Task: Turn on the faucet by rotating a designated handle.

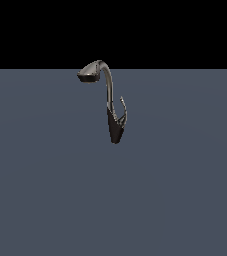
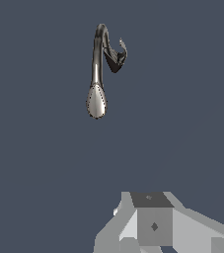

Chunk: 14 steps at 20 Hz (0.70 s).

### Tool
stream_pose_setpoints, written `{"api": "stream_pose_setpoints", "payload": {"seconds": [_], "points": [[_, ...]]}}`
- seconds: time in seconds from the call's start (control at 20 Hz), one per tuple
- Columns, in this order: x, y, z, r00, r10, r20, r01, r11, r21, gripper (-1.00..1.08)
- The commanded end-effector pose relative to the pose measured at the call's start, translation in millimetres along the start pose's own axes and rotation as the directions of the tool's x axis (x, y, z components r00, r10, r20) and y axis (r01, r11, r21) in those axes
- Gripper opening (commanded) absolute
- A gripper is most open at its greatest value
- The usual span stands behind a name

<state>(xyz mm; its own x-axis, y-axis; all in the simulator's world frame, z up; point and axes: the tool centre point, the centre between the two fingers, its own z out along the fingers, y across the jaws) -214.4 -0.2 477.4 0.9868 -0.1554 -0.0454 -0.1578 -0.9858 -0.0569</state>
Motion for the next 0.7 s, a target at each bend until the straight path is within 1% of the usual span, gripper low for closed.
{"api": "stream_pose_setpoints", "payload": {"seconds": [0.0,0.15,0.35,0.5,0.65], "points": [[13.2,-6.3,8.2,0.998,0.057,0.021,-0.058,0.998,0.022,-1.0],[32.7,-14.2,19.9,0.989,0.138,0.053,-0.14,0.989,0.052,-1.0],[60.5,-23.3,36.7,0.964,0.247,0.102,-0.256,0.963,0.088,-1.0],[81.9,-28.5,50.0,0.935,0.326,0.141,-0.342,0.933,0.112,-1.0],[103.6,-32.2,64.0,0.897,0.402,0.182,-0.427,0.894,0.132,-1.0]]}}
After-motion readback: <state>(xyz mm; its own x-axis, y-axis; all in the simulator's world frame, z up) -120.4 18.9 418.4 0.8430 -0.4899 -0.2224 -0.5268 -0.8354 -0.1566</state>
